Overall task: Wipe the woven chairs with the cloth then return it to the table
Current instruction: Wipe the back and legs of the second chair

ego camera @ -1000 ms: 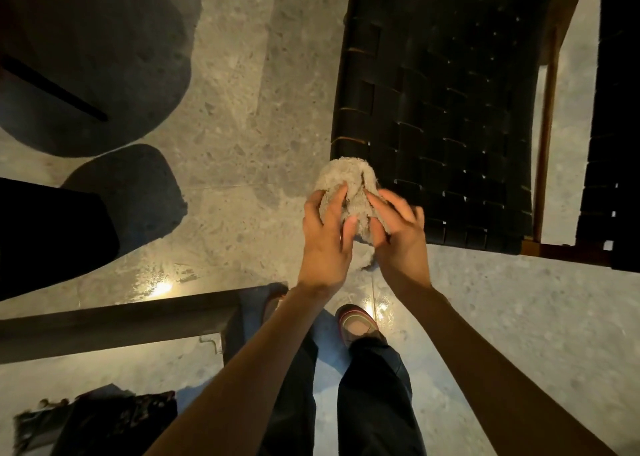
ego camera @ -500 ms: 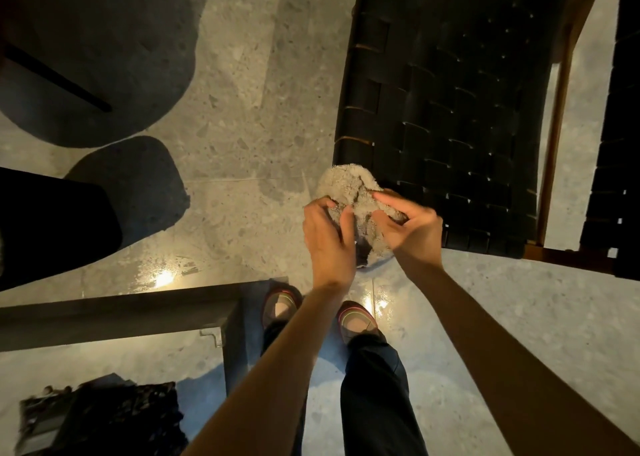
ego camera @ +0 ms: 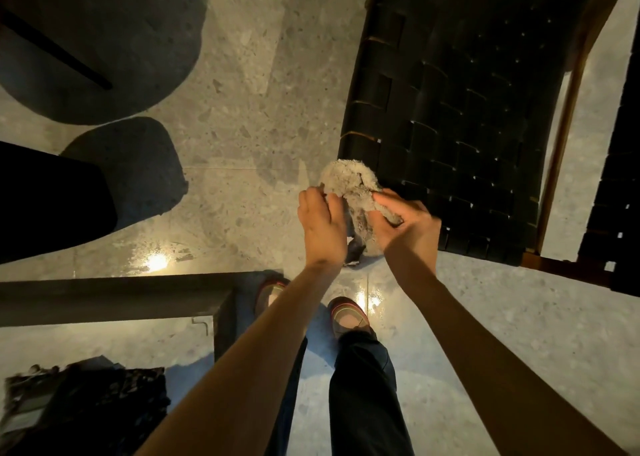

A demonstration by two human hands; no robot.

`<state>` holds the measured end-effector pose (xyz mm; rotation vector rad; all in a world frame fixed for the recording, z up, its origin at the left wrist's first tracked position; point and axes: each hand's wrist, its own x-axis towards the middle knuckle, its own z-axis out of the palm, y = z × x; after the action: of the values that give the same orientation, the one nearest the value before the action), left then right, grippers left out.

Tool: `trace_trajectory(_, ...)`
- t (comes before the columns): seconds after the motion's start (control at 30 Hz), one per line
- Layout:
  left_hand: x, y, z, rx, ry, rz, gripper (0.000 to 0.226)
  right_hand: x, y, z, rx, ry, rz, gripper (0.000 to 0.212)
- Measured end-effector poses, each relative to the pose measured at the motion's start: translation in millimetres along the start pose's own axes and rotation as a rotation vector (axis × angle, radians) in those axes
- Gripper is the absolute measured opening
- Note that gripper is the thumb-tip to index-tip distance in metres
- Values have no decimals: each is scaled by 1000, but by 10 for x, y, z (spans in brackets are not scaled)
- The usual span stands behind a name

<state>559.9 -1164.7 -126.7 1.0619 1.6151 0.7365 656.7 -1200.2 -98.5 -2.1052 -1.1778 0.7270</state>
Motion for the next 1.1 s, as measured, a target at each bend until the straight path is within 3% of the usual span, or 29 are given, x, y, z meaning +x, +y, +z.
trace_trajectory(0.1, -41, 21, 36, -80, 41, -109, 13, -7, -63, 36, 0, 32, -44, 31)
trace_trajectory(0.23, -182, 37, 68, -171, 6, -149, 6, -149, -92, 94, 62, 39, 31, 33)
trace_trajectory(0.4, -402, -11, 58, 97, -60, 103, 45, -267, 44, -45, 40, 2, 204, 33)
trace_trajectory(0.53, -331, -68, -46, 355, -137, 210, 54, -249, 45, -103, 23, 21, 281, 31)
trace_trajectory(0.63, -212, -50, -185, 355, -233, 278, 65, -195, -9, -88, -36, 33, 345, 27)
trace_trajectory(0.8, -69, 36, -392, 371, -332, 337, 48, -163, -121, -197, -23, -60, 316, 28)
trace_trajectory(0.97, 123, 354, -626, 364, -469, 240, 25, -111, -404, -355, -49, -172, 370, 8)
trace_trajectory(1.1, 168, 745, -970, 362, -423, 280, 13, -27, -864, -523, 17, -177, 238, 27)
